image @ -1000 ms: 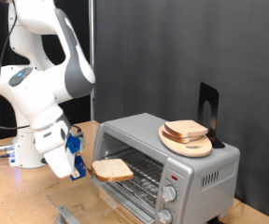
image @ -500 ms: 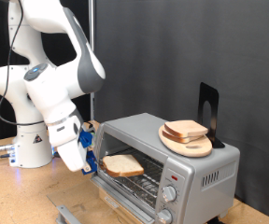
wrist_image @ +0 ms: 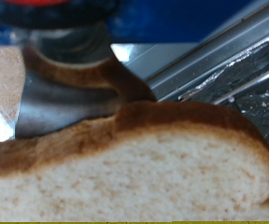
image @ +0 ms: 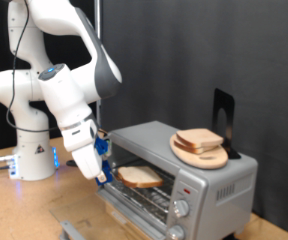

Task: Make a piece of toast with the oven

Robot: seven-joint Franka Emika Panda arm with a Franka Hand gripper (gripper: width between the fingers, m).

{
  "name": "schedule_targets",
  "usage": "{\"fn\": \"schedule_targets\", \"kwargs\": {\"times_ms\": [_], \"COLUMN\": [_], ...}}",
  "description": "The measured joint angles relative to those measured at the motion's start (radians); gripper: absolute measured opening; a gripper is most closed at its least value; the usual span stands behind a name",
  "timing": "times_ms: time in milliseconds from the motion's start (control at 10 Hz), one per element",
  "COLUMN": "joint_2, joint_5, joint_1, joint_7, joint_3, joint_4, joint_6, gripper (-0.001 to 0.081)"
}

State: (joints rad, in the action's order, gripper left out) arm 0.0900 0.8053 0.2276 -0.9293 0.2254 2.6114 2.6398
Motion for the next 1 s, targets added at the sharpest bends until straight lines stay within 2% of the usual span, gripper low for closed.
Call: {"fn": "schedule_targets", "kwargs": {"times_ms": [500,1000], "joint_2": [0.000,-0.003], "joint_5": [0.072,0.115], "joint_1": [-0.024,-0.027], "joint_7": [-0.074,-0.156], "joint_3": [0.037,0.050], "joint_4": [0.002,0.024], "joint_6": [0.084,0.141], "gripper": [0.0269,0.0269]}}
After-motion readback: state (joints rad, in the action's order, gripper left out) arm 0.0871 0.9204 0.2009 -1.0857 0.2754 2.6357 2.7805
